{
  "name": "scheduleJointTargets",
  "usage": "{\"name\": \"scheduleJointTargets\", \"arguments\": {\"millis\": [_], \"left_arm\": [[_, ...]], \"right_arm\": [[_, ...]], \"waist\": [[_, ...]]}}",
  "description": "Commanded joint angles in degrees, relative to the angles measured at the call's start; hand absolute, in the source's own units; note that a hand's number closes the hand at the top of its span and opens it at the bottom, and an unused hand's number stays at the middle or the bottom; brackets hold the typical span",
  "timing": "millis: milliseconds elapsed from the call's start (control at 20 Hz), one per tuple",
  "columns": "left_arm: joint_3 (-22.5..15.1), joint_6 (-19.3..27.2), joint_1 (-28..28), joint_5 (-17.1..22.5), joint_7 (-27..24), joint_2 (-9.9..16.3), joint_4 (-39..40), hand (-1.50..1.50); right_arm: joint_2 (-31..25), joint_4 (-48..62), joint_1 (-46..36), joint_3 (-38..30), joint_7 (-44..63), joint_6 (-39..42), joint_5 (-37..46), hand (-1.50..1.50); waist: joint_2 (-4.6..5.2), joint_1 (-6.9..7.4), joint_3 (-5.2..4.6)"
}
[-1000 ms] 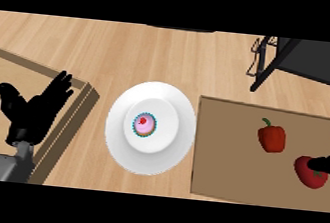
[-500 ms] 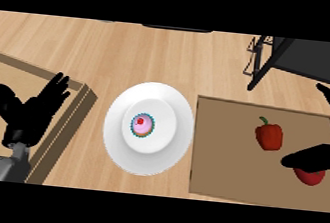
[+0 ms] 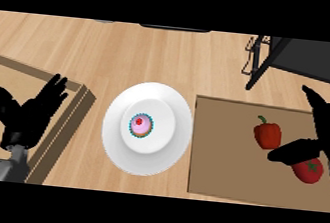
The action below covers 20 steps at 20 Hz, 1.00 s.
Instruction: Pick the bell pepper from the tray and place it in the tiered shelf
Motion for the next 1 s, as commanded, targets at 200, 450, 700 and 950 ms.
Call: {"name": "scheduleJointTargets", "arguments": {"millis": [200,450,700,950], "left_arm": [[-1.3,-0.1,2.6,-0.7,3.2,-1.6,5.4,0.00],[-0.1,-0.6,1.2,-0.1,2.8,-2.1,6.2,0.00],[-0.7,-0.5,1.6,-1.6,2.1,-2.6,6.2,0.00],[-1.6,-0.8,2.7,-1.6,4.0,-3.0,3.6,0.00]], "right_arm": [[5.7,5.5,0.0,2.6,2.9,-1.9,6.4,-1.50],[5.8,10.2,-1.7,0.6,1.4,-0.7,8.3,-1.50],[8.1,14.6,-3.8,1.2,-1.0,-1.3,12.1,-1.50],[10.8,19.4,-3.4,0.1,-6.3,-5.2,14.5,-1.50]], "waist": [[0.91,-0.39,-0.89],[0.99,-0.46,-0.91],[1.03,-0.13,-0.90],[0.96,0.17,-0.82]]}}
